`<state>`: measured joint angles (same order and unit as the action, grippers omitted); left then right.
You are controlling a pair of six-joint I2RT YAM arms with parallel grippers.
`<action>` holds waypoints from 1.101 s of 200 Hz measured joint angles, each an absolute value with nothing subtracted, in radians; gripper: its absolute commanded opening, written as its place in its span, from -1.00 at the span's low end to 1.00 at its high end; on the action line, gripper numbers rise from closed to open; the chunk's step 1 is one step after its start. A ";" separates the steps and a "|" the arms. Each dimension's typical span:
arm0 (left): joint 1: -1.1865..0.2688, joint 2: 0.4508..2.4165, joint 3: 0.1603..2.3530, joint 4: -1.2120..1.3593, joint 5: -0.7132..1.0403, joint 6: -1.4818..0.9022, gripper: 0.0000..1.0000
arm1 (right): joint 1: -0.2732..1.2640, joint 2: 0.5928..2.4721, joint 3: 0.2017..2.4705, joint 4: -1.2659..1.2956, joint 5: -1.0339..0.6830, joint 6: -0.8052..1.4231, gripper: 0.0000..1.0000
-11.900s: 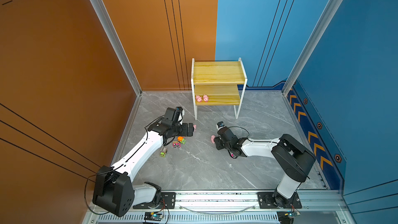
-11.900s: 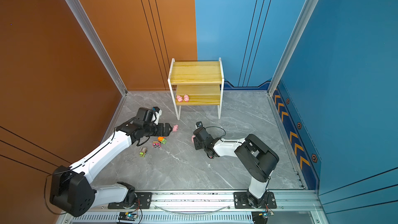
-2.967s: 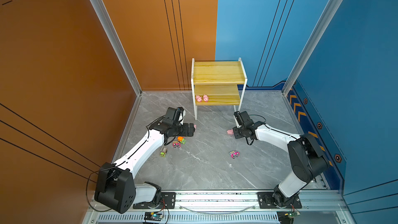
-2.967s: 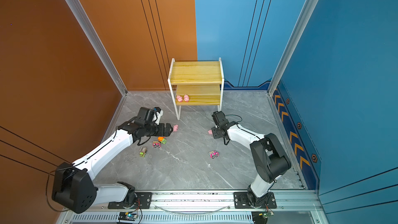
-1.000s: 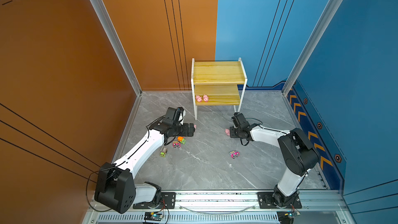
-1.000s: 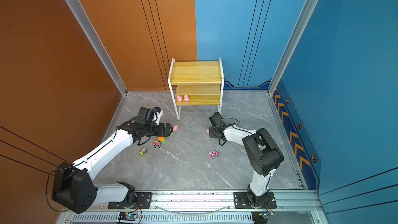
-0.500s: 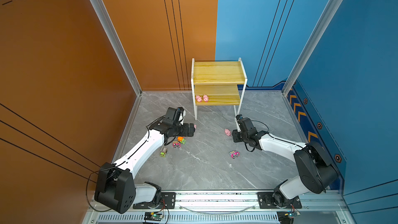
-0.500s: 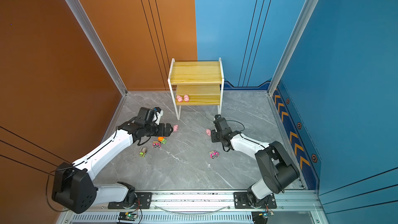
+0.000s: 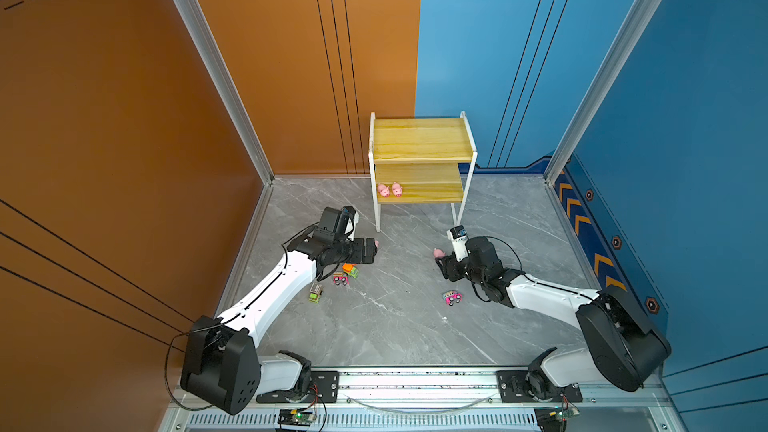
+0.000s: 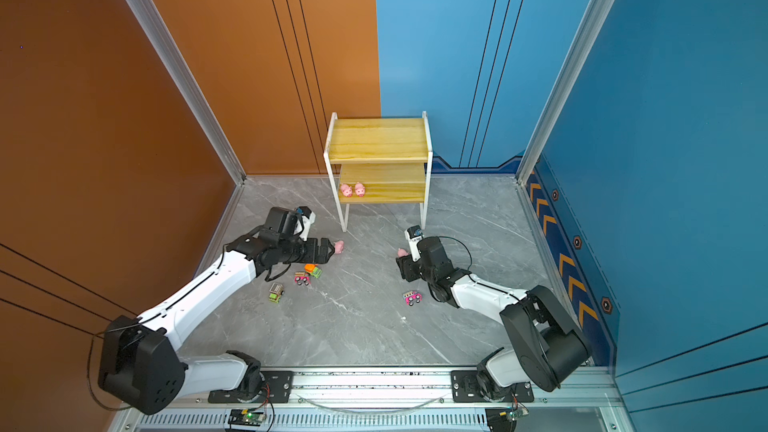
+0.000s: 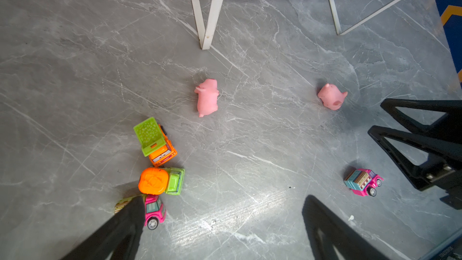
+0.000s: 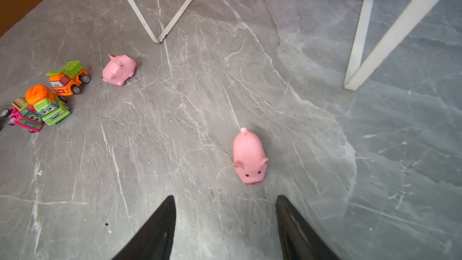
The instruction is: Place and organize the plastic toys onto the shelf
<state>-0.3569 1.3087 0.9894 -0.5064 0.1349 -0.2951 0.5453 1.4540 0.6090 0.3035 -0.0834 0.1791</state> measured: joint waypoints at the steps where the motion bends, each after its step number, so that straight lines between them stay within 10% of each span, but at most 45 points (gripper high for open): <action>1: -0.357 1.309 0.989 -0.506 0.135 -0.295 0.99 | 0.545 1.456 0.609 0.308 -0.084 0.179 0.28; 220: -0.355 1.311 0.989 -0.506 0.143 -0.295 0.99 | 0.494 1.741 0.663 0.491 -0.158 0.051 -0.15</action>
